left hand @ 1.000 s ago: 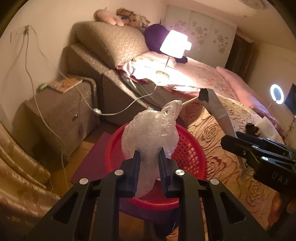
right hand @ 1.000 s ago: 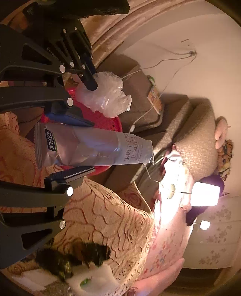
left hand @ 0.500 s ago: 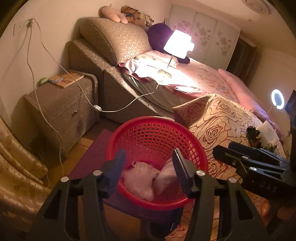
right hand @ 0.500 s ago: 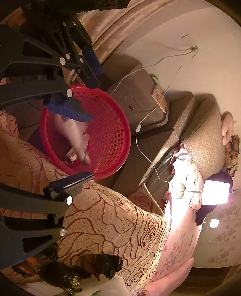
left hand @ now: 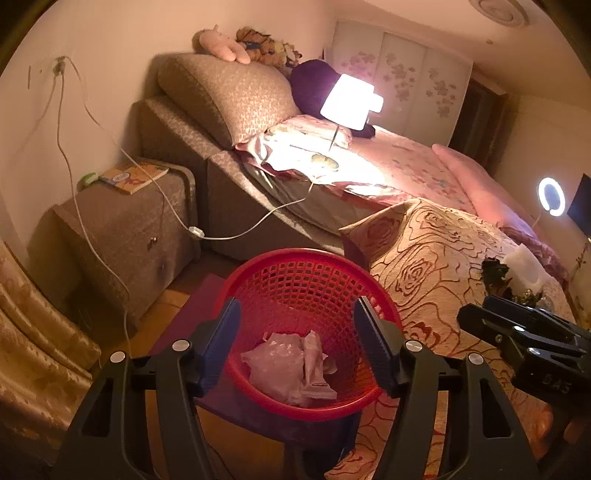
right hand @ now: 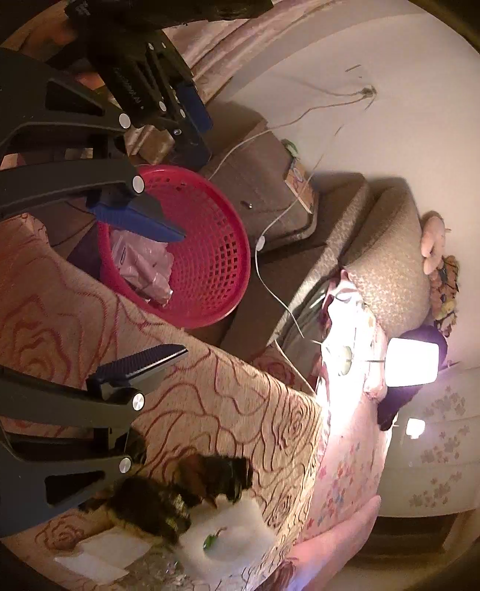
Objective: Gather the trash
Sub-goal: 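Open both tools to drop the bag and tube into the basket, then move both open tools back over the remaining trash on the bed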
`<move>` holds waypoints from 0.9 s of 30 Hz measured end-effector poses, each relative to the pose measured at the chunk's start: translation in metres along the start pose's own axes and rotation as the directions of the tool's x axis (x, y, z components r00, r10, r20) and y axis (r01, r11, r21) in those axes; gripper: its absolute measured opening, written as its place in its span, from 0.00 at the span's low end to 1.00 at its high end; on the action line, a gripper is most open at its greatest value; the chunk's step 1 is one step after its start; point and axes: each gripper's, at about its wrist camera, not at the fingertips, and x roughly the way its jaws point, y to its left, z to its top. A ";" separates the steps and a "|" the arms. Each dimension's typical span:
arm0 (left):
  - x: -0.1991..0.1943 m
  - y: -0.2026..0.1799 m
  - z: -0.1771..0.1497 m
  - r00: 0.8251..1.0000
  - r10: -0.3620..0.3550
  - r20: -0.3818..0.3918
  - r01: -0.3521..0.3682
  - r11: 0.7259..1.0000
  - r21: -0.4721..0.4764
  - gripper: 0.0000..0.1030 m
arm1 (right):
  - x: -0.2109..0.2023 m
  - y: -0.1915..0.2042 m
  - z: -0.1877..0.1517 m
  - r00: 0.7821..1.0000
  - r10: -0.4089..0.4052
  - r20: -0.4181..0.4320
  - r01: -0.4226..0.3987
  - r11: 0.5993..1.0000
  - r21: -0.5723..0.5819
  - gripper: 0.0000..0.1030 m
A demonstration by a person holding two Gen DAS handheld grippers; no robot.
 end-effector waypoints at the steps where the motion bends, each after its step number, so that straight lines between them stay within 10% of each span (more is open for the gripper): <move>1: -0.002 -0.003 0.000 1.000 -0.003 0.003 0.003 1.000 0.004 0.60 | -0.003 -0.002 0.001 1.000 -0.003 0.006 0.003 1.000 0.004 0.56; 27: -0.023 -0.072 -0.014 0.994 -0.111 0.007 0.109 0.984 0.138 0.65 | -0.107 -0.118 -0.046 0.965 -0.235 0.115 0.215 0.962 0.168 0.66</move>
